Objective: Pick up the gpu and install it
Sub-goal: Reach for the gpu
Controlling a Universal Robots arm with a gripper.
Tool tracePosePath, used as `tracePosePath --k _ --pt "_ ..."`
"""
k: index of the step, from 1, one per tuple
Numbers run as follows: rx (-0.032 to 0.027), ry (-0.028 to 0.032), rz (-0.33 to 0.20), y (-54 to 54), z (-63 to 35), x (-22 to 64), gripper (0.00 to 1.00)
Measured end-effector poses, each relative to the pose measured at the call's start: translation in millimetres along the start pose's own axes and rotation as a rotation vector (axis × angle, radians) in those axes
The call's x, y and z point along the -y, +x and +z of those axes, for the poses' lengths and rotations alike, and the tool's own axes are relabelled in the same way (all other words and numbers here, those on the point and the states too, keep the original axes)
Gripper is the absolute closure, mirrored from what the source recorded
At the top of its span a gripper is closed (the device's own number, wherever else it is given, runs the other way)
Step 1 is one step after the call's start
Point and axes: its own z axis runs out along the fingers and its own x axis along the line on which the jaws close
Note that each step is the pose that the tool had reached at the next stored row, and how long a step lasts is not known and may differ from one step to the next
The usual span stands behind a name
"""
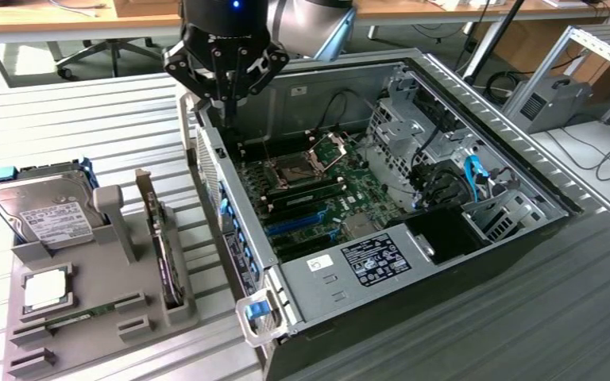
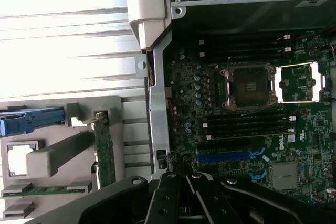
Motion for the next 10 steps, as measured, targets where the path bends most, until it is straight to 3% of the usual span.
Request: tracePosePath --k 10 --pt "0.0000 0.0000 0.000 2.8 -0.1 0.2 0.89"
